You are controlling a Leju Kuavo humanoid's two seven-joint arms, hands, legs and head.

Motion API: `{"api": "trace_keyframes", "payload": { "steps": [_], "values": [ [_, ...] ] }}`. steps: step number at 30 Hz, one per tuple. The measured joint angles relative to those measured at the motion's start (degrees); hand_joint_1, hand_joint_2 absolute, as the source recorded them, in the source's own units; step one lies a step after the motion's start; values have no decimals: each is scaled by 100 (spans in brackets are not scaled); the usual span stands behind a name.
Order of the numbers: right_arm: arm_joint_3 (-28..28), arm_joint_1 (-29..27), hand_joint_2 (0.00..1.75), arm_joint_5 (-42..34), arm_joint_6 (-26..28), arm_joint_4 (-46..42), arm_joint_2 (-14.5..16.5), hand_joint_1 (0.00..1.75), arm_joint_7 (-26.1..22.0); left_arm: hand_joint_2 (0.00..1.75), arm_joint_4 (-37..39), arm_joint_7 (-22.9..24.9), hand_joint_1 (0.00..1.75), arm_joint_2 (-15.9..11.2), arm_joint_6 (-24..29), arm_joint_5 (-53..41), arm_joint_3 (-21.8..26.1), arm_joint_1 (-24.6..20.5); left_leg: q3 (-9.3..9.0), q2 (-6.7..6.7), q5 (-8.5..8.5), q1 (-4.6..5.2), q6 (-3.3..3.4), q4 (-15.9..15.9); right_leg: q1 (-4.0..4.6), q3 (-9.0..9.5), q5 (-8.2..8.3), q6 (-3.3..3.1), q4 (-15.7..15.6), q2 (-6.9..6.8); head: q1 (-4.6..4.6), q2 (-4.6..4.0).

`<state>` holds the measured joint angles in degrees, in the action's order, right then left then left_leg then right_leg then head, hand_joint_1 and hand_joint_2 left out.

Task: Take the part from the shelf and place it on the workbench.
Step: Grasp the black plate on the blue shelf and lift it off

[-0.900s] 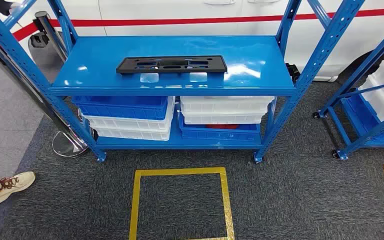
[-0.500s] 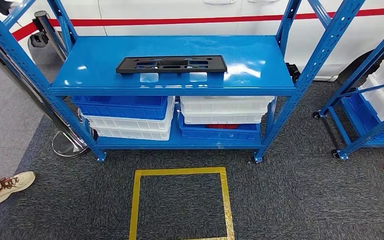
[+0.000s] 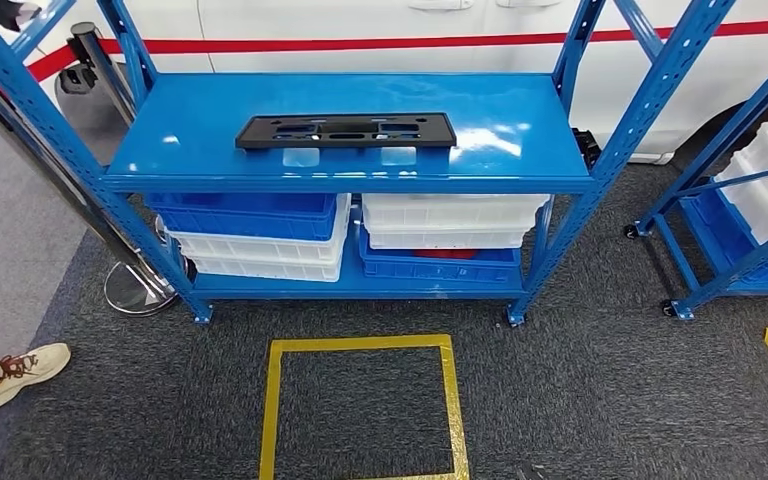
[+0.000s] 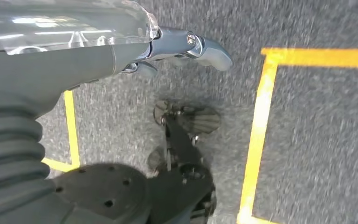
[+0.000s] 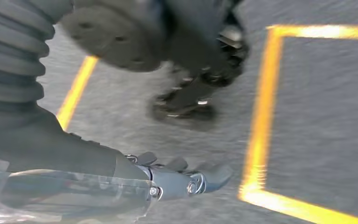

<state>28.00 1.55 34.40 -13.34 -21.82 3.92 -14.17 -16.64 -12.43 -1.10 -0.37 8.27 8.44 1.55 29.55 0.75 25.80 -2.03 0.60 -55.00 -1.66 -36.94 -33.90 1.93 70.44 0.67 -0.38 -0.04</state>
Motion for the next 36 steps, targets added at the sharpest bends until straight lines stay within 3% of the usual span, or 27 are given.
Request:
{"api": "trace_keyframes", "payload": {
  "steps": [1,2,5,7,9,11,13,15,16,17,18,20,22,25,27,31,32,33,36],
  "values": [
    [-57,7,0,-95,-53,-131,8,0,-82,0,15,-20,0,-1,-2,14,21,-3,-6,4,8,-6,-12,-4,-27,-128,-17,26,212,-7,0,0],
    [-111,9,0,-191,-97,-272,13,0,-154,0,29,-37,0,-1,-4,22,40,-6,-17,4,23,-20,-35,-13,-54,-158,80,54,220,-17,0,0],
    [-264,36,0,-461,-217,-719,27,0,-337,0,59,-75,0,-5,-13,53,98,-8,-35,-1,127,-77,-189,-122,-124,225,656,147,-715,-76,9,-1],
    [-376,65,0,-636,-299,-1045,60,0,-445,0,74,-106,0,-18,-14,75,138,-28,-2,-1,200,-72,-306,-211,-119,365,746,85,-1068,-67,9,-1],
    [-502,75,0,-812,-379,-1411,86,0,-551,0,89,-130,0,-23,-14,98,174,-54,10,-2,214,-75,-376,-217,-92,330,700,-55,-1038,-32,-5,-1],
    [-644,81,0,-987,-458,-1814,97,0,-657,0,106,-147,0,-19,-13,117,213,-64,27,-4,281,-99,-408,-286,-79,311,699,-152,-1029,-27,-17,0],
    [-790,95,0,-1157,-537,-2222,110,0,-759,0,119,-163,0,-15,-11,126,252,-73,251,-13,586,-88,-388,-790,-54,306,705,-224,-1035,-26,-25,0],
    [-936,109,0,-1314,-621,-2598,127,0,-852,0,134,-189,0,-15,-4,134,288,-80,664,-20,952,-40,-341,-1625,3,304,696,-267,-1032,-27,-25,0],
    [-1012,114,0,-1393,-665,-2789,136,0,-896,0,144,-202,0,-14,-1,142,308,-79,824,-22,1019,-11,-309,-1921,39,308,688,-286,-1030,-25,-25,0],
    [-1086,117,0,-1468,-707,-2979,146,0,-941,0,154,-214,0,-13,3,153,328,-77,895,-24,973,19,-265,-2016,74,318,680,-302,-1029,-21,-25,0],
    [-1163,120,0,-1548,-749,-3189,153,0,-988,0,163,-223,0,-12,4,166,351,-76,856,-28,814,54,-205,-1872,107,336,671,-317,-1028,-12,-25,0],
    [-1324,142,0,-1705,-833,-3614,173,0,-1088,0,176,-241,0,-16,4,190,401,-80,567,-60,377,145,-35,-1150,158,377,652,-335,-1029,6,-21,0],
    [-1499,175,0,-1863,-920,-4032,190,0,-1186,0,193,-264,0,-21,4,207,453,-88,342,-95,151,212,77,-580,179,378,645,-322,-1026,25,-19,0],
    [-1766,193,0,-2092,-1043,-4637,199,0,-1323,0,207,-304,0,-14,3,232,530,-99,288,-98,112,227,102,-409,161,359,661,-242,-1051,32,-22,-1],
    [-1918,207,0,-2251,-1120,-5044,200,0,-1417,0,210,-330,0,-5,-2,248,575,-101,239,-82,61,192,128,-305,158,309,549,-180,-914,13,-15,-1],
    [-2199,234,0,-2556,-1284,-5795,200,0,-1595,0,233,-371,0,9,-23,298,677,-118,213,-60,39,177,159,-257,111,-278,14,-96,270,-12,-8,0],
    [-2267,232,0,-2633,-1326,-5980,200,0,-1640,0,241,-386,0,14,-29,309,705,-120,209,-59,45,177,155,-260,98,-355,34,-83,397,-18,-7,0],
    [-2336,233,0,-2714,-1367,-6171,199,0,-1687,0,247,-403,0,21,-37,315,732,-121,201,-59,54,176,148,-265,87,-326,162,-76,309,-26,-7,0],
    [-2565,260,0,-2952,-1497,-6763,197,0,-1824,0,262,-451,0,50,-74,333,815,-127,176,-61,111,183,90,-306,89,153,692,-108,-733,-75,-6,0]
  ]
}}
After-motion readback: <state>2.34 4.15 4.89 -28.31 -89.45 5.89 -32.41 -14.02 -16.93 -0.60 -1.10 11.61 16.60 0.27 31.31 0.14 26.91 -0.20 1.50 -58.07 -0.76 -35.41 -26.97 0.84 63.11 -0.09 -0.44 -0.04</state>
